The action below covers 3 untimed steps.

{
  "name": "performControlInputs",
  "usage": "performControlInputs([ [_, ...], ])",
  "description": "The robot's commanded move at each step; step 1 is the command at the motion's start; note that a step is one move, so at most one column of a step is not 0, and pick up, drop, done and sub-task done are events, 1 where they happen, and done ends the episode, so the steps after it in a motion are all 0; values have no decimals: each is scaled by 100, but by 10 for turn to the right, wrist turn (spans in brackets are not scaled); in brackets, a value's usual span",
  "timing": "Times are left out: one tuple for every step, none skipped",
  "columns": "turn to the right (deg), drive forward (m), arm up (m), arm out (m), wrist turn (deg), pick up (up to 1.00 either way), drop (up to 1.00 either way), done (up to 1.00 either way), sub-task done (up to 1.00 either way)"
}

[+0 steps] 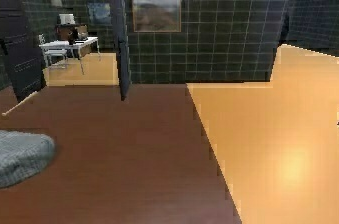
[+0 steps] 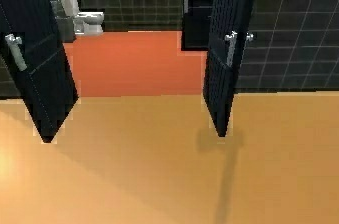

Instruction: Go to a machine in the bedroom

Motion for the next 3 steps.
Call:
performControlInputs([
  [-90,0,0,0,0,0,0,0,0],
  [0,35,0,0,0,0,0,0,0],
  [-90,0,0,0,0,0,0,0,0],
])
